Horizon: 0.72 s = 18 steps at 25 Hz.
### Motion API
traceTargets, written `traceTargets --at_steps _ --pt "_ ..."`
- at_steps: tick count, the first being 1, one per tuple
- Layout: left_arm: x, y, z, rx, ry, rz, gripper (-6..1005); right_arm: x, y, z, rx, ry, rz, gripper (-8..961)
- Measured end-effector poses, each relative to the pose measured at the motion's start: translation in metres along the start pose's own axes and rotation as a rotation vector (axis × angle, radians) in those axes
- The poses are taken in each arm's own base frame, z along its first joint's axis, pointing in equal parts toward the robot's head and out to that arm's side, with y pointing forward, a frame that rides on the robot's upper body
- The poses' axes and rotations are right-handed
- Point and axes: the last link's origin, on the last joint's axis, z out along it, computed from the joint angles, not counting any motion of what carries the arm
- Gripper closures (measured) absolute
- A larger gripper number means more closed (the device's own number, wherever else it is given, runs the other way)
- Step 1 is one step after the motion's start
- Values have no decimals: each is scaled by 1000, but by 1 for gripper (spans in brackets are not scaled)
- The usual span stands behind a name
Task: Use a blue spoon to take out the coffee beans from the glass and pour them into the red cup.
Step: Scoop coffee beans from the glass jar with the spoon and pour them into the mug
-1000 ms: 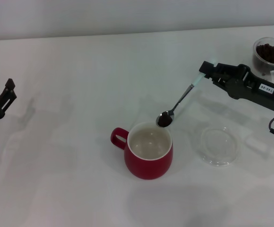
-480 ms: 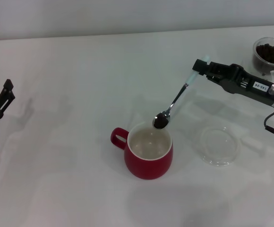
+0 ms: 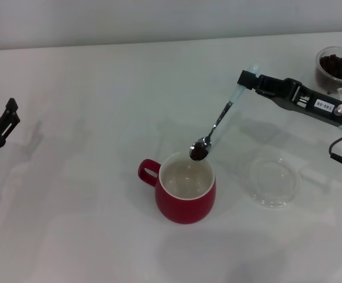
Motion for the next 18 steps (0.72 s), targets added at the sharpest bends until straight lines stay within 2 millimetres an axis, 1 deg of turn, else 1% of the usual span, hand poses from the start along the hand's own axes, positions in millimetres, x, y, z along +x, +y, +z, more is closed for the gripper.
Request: traceTargets --at_steps 13,18 --pt "2 -1 5 7 1 -2 138 -5 6 11 -27 53 -122 810" --pt "4 0 7 3 6 0 139 -4 10 11 -57 62 -181 809"
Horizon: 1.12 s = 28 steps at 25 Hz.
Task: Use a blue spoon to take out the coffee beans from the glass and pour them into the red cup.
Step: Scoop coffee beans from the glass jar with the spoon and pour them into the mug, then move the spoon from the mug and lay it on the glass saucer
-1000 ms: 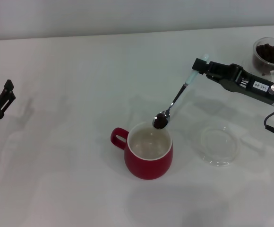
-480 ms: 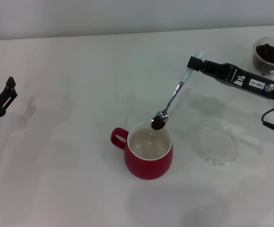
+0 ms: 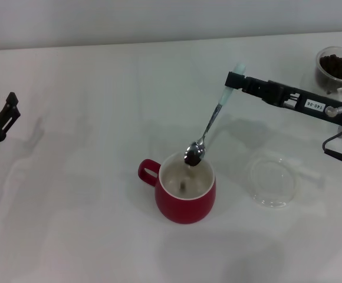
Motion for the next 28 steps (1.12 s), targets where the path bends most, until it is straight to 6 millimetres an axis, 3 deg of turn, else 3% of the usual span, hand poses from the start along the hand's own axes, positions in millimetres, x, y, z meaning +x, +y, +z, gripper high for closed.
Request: traceTargets --at_steps 21,28 --pt "0 -1 1 0 -1 3 138 -2 6 2 -35 28 -217 810" --pt "1 0 1 -1 0 2 138 -21 -2 -12 15 -42 -116 809"
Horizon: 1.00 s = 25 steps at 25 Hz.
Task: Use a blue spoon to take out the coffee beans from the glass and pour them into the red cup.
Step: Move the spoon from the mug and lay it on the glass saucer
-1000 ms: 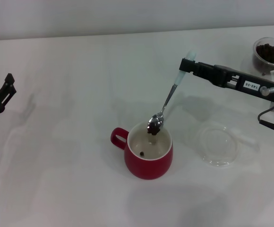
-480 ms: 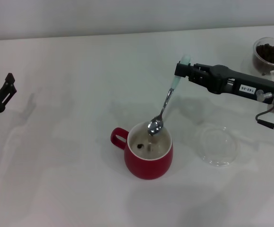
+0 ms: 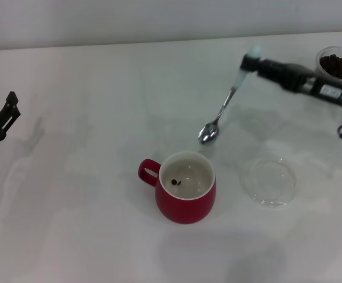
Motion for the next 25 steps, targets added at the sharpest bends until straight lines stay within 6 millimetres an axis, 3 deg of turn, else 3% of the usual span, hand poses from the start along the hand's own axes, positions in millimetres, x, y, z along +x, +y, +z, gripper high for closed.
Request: traceTargets --at_steps 6,11,17,25 --pt "0 0 1 1 -4 0 137 -26 -14 -36 82 -97 105 809" --pt "0 0 1 3 -5 -1 137 -31 -20 -64 145 -117 103 810" --pt "0 0 1 3 -5 -1 137 -24 -22 -91 196 -124 116 810" --pt "1 0 3 1 -2 2 138 2 -19 -104 235 -106 98 809"
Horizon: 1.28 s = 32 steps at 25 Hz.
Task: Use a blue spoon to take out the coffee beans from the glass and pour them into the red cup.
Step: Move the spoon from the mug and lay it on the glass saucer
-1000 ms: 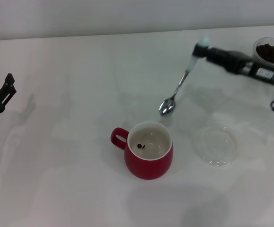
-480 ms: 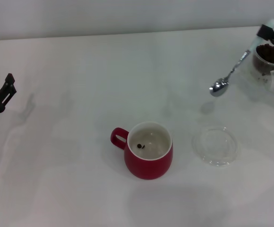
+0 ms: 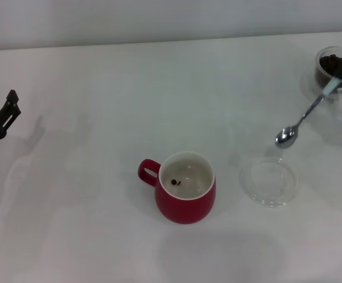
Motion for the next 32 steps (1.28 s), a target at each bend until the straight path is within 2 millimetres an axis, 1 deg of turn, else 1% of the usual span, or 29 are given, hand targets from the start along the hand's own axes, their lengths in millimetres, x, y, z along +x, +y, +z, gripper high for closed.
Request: traceTargets --at_steps 1,2,6,10,17,23,32 --pt "0 0 0 0 0 0 138 7 0 0 3 19 -9 809" --pt "0 0 -1 1 -1 0 138 7 0 0 3 19 -9 809" --pt "-2 -2 -3 5 -7 2 138 23 0 -2 16 59 -36 809" --pt "-4 -2 -5 9 -11 1 138 37 -6 -4 60 105 -72 809" --pt "-5 0 -6 3 -16 -1 137 55 -13 0 131 134 -135 808" --pt "-5 1 -6 2 -16 -3 137 59 -16 4 149 156 -145 808" --pt "-4 0 -5 4 -13 -3 137 56 -17 2 155 149 -144 810"
